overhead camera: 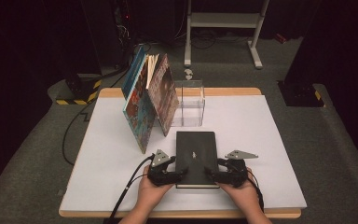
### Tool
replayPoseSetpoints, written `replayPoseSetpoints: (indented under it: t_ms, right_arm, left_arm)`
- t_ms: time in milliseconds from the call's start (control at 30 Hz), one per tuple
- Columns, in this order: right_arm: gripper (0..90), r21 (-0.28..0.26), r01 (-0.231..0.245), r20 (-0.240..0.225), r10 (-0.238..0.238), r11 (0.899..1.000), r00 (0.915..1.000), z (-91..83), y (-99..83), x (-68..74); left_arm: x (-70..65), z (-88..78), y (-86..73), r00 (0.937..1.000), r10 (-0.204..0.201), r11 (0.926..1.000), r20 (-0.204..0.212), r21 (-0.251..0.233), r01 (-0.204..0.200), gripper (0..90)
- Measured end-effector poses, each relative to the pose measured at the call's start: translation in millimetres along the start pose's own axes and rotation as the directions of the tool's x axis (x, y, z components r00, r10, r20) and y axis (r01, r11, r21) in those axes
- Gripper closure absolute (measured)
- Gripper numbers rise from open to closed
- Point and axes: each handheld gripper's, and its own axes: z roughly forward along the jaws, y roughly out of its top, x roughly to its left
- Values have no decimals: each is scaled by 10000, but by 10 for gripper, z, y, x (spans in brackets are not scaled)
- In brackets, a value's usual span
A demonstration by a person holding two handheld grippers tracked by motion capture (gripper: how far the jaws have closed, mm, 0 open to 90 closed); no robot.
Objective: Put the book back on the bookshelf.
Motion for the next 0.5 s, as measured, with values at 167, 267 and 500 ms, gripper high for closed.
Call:
replayPoseSetpoints:
  t_ms: [167, 267, 500]
  right_arm:
    - [247, -164, 112, -159, -114, 9998, 9998, -40, -69, 13]
    - [246, -204, 40, -260, -45, 9998, 9997, -44, -85, 3]
    - [235, -200, 27, -398, -35, 9998, 9992, -33, -82, -22]
  left_arm:
    - [122, 79, 43, 9985, -408, 9992, 352, 44, 407, 260]
    - [166, 133, 91, 9985, -377, 9992, 402, 125, 372, 257]
    - [245, 273, 208, 9965, -625, 9973, 560, 413, 602, 237]
